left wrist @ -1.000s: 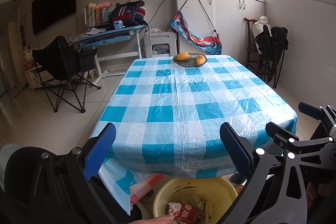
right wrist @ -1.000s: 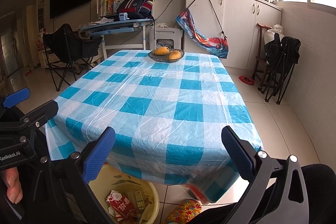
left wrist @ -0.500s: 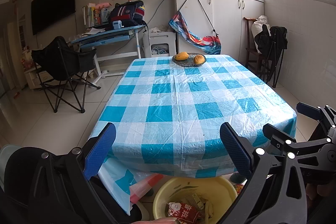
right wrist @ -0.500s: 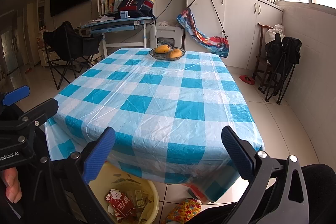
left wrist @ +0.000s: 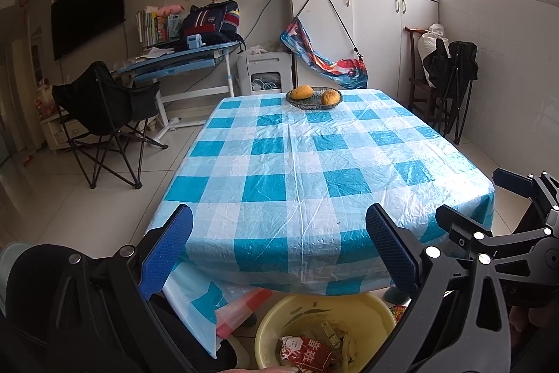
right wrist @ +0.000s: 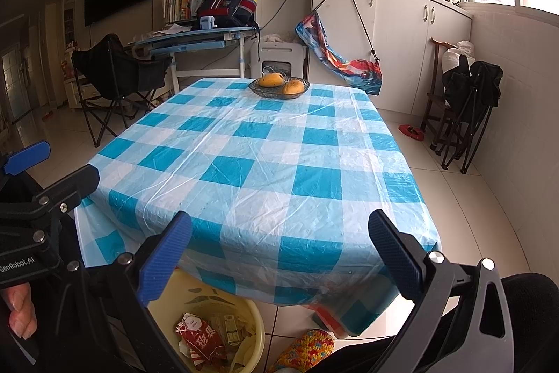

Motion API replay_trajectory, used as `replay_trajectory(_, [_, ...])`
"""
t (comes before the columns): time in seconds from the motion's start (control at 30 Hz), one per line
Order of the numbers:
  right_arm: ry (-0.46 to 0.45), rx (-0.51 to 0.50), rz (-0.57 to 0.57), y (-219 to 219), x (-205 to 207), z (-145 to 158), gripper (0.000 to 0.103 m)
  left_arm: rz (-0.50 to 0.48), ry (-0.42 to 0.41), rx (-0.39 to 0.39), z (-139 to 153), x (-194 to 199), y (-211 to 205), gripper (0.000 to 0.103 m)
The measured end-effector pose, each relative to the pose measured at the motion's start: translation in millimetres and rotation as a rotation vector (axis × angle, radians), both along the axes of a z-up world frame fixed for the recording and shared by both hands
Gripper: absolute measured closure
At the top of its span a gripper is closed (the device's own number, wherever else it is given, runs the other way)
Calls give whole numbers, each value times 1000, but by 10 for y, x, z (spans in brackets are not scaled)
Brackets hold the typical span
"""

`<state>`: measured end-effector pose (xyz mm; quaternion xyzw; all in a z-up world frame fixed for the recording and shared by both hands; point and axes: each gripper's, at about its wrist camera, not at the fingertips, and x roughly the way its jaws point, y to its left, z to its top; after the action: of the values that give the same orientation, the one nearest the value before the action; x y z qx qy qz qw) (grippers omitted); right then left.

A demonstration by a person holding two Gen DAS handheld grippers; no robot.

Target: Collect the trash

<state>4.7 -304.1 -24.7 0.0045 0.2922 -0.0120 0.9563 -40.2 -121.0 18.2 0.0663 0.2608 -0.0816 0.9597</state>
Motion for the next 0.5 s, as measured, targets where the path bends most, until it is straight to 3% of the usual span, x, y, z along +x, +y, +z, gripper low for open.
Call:
replay_trajectory(0.17, [0, 0, 0, -2, 4, 3, 6, -6, 25, -28, -36, 24, 27, 7])
replay_trajectory(0.37, [1, 1, 0, -10, 11, -2, 6, -41, 65, -118, -68, 49, 101, 7])
replay_trajectory(0.5, [2, 4, -1, -36, 5, -28, 6, -27, 41, -91, -56, 36, 94, 7])
